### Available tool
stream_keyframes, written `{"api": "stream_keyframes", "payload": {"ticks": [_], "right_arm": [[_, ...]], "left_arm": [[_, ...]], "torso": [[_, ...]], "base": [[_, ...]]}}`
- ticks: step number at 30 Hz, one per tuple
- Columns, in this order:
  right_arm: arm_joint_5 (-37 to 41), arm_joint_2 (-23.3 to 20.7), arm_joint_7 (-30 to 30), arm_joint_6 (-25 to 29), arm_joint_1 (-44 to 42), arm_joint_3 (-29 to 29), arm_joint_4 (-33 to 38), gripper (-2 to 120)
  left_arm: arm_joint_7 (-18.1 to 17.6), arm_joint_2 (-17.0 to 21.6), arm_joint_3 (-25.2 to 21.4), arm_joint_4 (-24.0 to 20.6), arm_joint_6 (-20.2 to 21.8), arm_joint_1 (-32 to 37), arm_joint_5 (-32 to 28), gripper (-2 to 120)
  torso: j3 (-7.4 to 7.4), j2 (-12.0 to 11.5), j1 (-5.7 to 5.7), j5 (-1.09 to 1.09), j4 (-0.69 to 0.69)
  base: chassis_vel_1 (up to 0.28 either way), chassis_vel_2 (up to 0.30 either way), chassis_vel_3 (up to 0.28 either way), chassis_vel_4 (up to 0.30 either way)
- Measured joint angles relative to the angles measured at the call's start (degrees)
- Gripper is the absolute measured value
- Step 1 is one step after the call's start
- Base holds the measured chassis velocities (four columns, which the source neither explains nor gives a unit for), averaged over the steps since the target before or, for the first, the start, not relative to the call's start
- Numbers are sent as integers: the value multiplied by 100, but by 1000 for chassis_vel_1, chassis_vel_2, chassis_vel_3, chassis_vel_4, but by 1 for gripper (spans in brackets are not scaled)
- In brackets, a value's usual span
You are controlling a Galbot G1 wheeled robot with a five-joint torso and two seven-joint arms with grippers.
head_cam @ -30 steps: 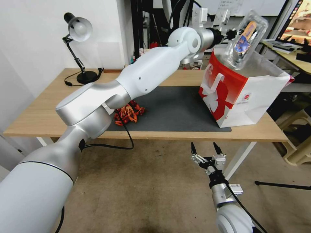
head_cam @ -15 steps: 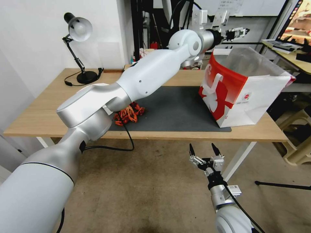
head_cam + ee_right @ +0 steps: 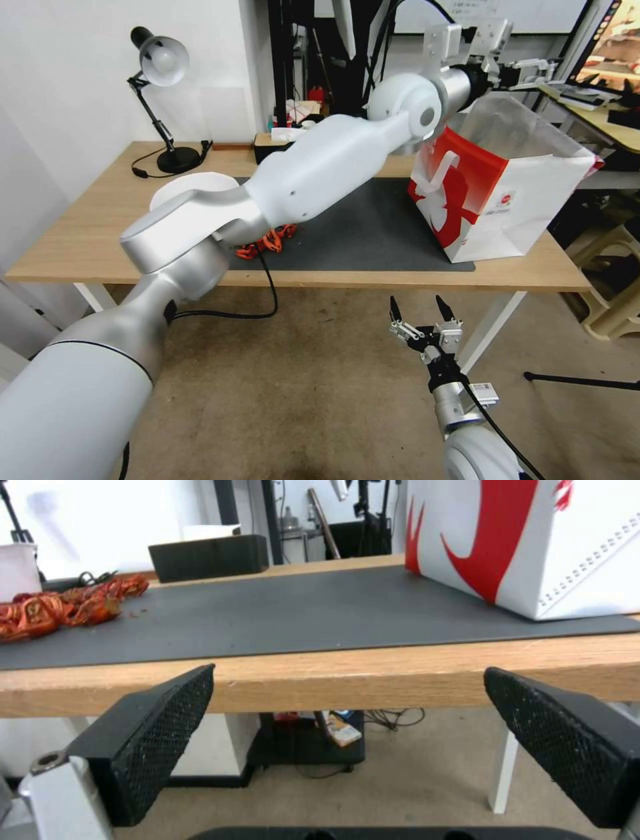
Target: Close the takeout container lid, then place the container into the takeout bag.
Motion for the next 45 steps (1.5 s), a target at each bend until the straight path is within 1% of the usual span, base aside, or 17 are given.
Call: {"api": "stream_keyframes", "payload": {"ticks": [3, 4, 5, 6, 8, 9, 10, 12, 13, 15, 16, 18, 30, 31, 35, 38, 45], "right_arm": [[49, -4, 10, -12, -5, -11, 29, 100], [52, -5, 12, -12, 5, -12, 29, 100], [53, -11, 15, -14, 24, -17, 29, 100], [53, -11, 15, -14, 24, -17, 29, 100], [51, -14, 15, -18, 47, -30, 28, 100], [46, -15, 20, -22, 59, -34, 23, 100], [46, -15, 20, -22, 59, -34, 23, 100], [43, -24, 39, -43, 87, -37, 23, 100], [43, -24, 39, -43, 87, -37, 23, 100], [20, -36, 44, -47, 66, -26, 74, 100], [20, -36, 44, -47, 66, -26, 74, 100], [-74, -16, 55, -15, -10, 39, 145, 100], [-214, 3, 144, 33, -149, 213, 301, 100], [-266, 6, 194, 33, -167, 237, 321, 100], [-319, 12, 255, 32, -190, 253, 349, 100], [-375, 21, 338, 27, -210, 261, 385, 100], [-381, 23, 402, 23, -208, 269, 411, 100]], "left_arm": [[-31, 51, 167, -619, -318, 126, 320, 100], [-54, 242, 243, -841, -444, 177, 435, 100], [-106, 646, 393, -1128, -706, 260, 671, 100], [-106, 646, 393, -1128, -706, 260, 671, 100], [-193, 1256, 586, -1545, -1097, 456, 1160, 100], [-277, 1598, 666, -1866, -1266, 649, 1365, 100], [-277, 1598, 666, -1866, -1266, 649, 1365, 100], [-514, 2061, 700, -2432, -1407, 1048, 1768, 100], [-514, 2061, 700, -2432, -1407, 1048, 1768, 100], [-936, 2454, 550, -3071, -1405, 1535, 1980, 100], [-936, 2454, 550, -3071, -1405, 1535, 1980, 100], [-1281, 2742, 332, -3500, -1371, 2062, 2323, 100], [-1750, 3510, -602, -4441, -1090, 3946, 3324, 100], [-1823, 3667, -887, -4643, -1042, 4389, 3510, 100], [-1880, 3851, -1343, -4877, -1014, 4894, 3769, 100], [-1994, 4093, -2183, -5272, -983, 5901, 4080, 100], [-2108, 4220, -3022, -5616, -1158, 7282, 4673, 100]], "torso": [[-2, 0, 0, 1, -8], [-2, 1, -1, 2, -10], [-1, 0, -1, 0, -2], [-1, 0, -1, 0, -2], [-1, 0, 1, -3, 7], [-1, 0, 1, -3, 2], [-1, 0, 1, -3, 2], [-1, -1, 1, -2, -1], [-1, -1, 1, -2, -1], [0, -1, 1, -1, 0], [0, -1, 1, -1, 0], [0, -1, 0, -1, -1], [-1, 0, 0, 0, -1], [0, 0, 0, -2, -1], [-1, 0, 0, 0, 0], [-1, 0, 0, -1, 2], [-1, 1, 0, 0, 0]], "base": [[0, 0, 0, 0], [0, 0, 0, 0], [0, 0, 0, 0], [0, 0, 0, 0], [0, 0, 0, 0], [0, 0, 0, 0], [0, 0, 0, 0], [0, 0, 0, 0], [0, 0, 0, 0], [0, 0, 0, 0], [0, 0, 0, 0], [0, 0, 0, 0], [0, 0, 0, 0], [0, 0, 0, 0], [0, 0, 0, 0], [0, 0, 0, 0], [0, 0, 0, 0]]}}
